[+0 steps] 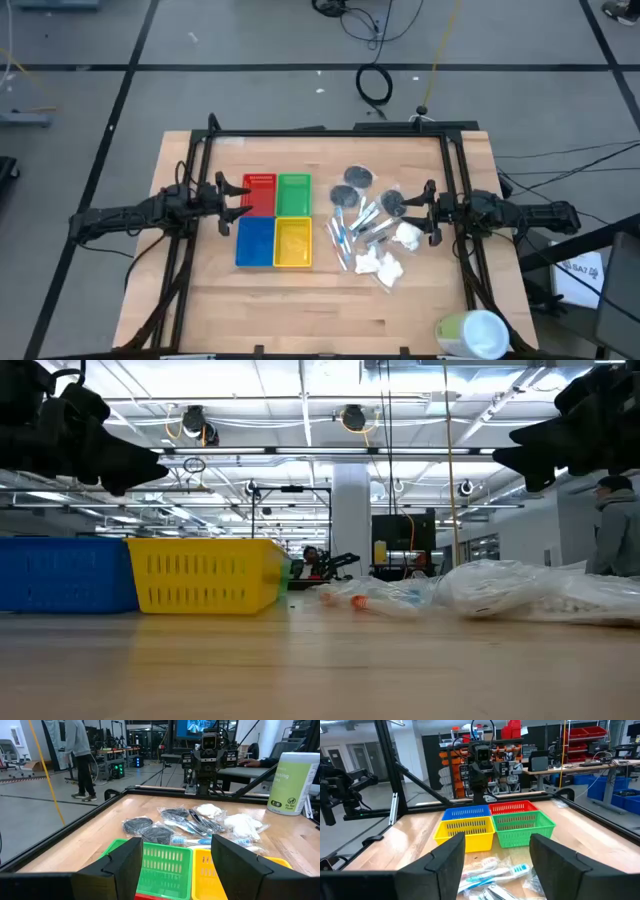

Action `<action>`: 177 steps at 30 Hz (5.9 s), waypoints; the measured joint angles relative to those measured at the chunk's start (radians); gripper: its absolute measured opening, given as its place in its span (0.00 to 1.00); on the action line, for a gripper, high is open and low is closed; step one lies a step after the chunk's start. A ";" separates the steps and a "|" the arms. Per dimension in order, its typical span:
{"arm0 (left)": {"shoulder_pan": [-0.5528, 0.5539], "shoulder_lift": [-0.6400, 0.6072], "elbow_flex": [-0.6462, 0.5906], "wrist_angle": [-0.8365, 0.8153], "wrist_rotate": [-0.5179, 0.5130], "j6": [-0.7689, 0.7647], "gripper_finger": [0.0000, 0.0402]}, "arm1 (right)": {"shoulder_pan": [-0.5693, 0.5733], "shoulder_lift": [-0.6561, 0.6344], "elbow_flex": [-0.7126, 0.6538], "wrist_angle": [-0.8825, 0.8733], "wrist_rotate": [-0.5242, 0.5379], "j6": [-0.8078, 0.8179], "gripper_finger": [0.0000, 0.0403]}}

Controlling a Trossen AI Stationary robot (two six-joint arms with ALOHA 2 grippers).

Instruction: Pick & Place Travel size toiletries

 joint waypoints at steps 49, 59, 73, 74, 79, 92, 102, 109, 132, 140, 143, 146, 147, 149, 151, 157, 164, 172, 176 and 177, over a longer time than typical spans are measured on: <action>0.000 0.000 0.000 0.000 0.000 0.000 0.58 | 0.000 0.000 0.000 0.000 0.000 0.000 0.52; 0.000 0.000 0.000 0.000 0.000 0.000 0.58 | 0.000 0.000 0.000 0.000 0.000 0.000 0.52; 0.000 0.000 0.000 0.000 0.000 0.000 0.58 | 0.000 0.000 0.000 0.000 0.000 0.000 0.52; 0.000 0.000 0.000 0.000 0.000 0.000 0.58 | 0.000 0.000 0.000 0.000 0.000 0.000 0.52; 0.000 0.000 0.000 0.000 0.000 0.000 0.58 | 0.000 0.000 0.000 0.000 0.000 0.000 0.52; 0.000 0.000 0.000 0.000 0.000 0.000 0.58 | 0.000 0.000 0.000 0.000 0.000 0.000 0.52; 0.000 0.000 0.000 0.000 0.000 0.000 0.58 | 0.000 0.000 0.000 0.000 0.000 0.000 0.52; 0.000 0.000 0.000 0.000 0.000 0.000 0.58 | 0.000 0.000 0.000 0.000 0.000 0.000 0.52; 0.000 0.000 0.000 0.000 0.000 0.000 0.58 | 0.000 0.000 0.000 0.000 0.000 0.000 0.52; 0.000 0.000 0.000 0.000 0.000 0.000 0.58 | 0.000 0.000 0.000 0.029 0.001 0.001 0.52; 0.000 0.000 0.000 0.000 0.000 0.000 0.58 | 0.004 0.000 0.000 0.111 -0.001 0.109 0.52; 0.000 0.000 0.000 0.000 0.000 0.000 0.58 | 0.004 0.000 0.000 0.210 0.001 0.257 0.52; 0.000 0.000 0.000 0.000 0.000 0.000 0.58 | 0.004 0.000 0.000 0.245 0.001 0.284 0.52; 0.000 0.000 0.000 0.000 0.000 0.000 0.58 | 0.004 0.000 0.000 0.313 0.001 0.288 0.52; 0.000 0.000 0.000 0.000 0.000 0.000 0.58 | 0.004 0.000 0.000 0.373 0.001 0.243 0.52; 0.000 0.000 0.000 0.000 0.000 0.000 0.58 | 0.004 0.000 0.000 0.458 0.001 0.159 0.52; 0.000 0.000 0.000 0.000 0.000 0.000 0.58 | 0.004 0.000 0.000 0.474 -0.001 0.210 0.52; 0.000 0.000 0.000 0.000 0.000 0.000 0.58 | 0.003 0.000 0.000 0.472 0.087 0.128 0.52; 0.000 0.000 0.000 0.000 0.000 0.000 0.58 | 0.003 0.038 0.012 0.455 0.184 0.133 0.53; 0.000 0.000 0.000 0.000 0.000 0.000 0.58 | 0.003 0.062 0.025 0.444 0.192 0.132 0.53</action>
